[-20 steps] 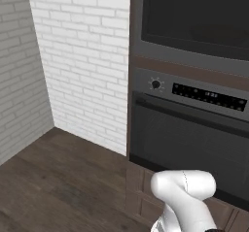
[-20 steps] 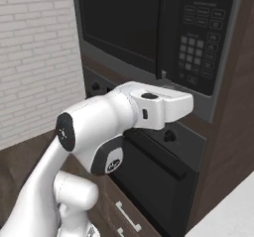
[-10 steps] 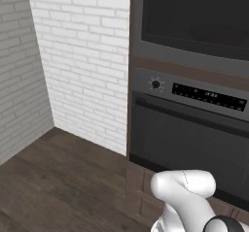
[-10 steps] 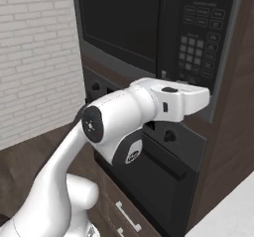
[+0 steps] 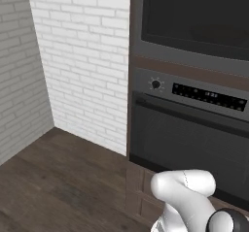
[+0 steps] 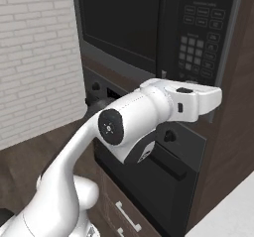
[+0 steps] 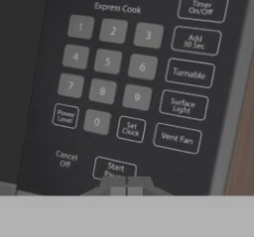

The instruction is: Pick the carrot from the sink and place it in the bowl. Then pick the bowl and place it in the microwave. Then close the microwave door and press the start button.

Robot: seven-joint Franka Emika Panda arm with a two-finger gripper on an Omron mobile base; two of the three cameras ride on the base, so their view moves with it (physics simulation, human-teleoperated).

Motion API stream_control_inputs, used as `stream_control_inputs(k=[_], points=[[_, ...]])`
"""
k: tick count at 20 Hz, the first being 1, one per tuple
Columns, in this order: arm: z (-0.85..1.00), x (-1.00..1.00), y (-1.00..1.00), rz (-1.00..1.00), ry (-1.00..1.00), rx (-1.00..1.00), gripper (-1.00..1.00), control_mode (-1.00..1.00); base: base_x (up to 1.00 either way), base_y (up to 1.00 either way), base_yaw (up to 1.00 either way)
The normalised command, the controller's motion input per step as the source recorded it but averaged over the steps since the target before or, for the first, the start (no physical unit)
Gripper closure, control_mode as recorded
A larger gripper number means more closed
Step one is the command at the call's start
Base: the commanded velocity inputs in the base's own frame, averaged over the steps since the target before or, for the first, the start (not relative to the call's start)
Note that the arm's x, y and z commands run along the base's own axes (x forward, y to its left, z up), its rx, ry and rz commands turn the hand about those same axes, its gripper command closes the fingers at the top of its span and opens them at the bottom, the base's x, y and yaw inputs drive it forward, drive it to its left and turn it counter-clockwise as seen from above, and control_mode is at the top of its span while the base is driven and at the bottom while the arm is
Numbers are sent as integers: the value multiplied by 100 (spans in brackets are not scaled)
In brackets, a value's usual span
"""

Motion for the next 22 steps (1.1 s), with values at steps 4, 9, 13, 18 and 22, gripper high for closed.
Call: stream_control_inputs(k=[4, 9, 13, 18, 22], points=[[0, 1, 0, 0, 0, 0, 100, -100, 0, 0, 0], [0, 0, 2, 0, 0, 0, 100, -100, 0, 0, 0], [0, 0, 23, 0, 0, 0, 100, -100, 0, 0, 0], [0, 31, 20, -2, 0, -1, 100, -100, 0, 0, 0], [0, 49, -19, 0, 0, 0, 100, -100, 0, 0, 0]])
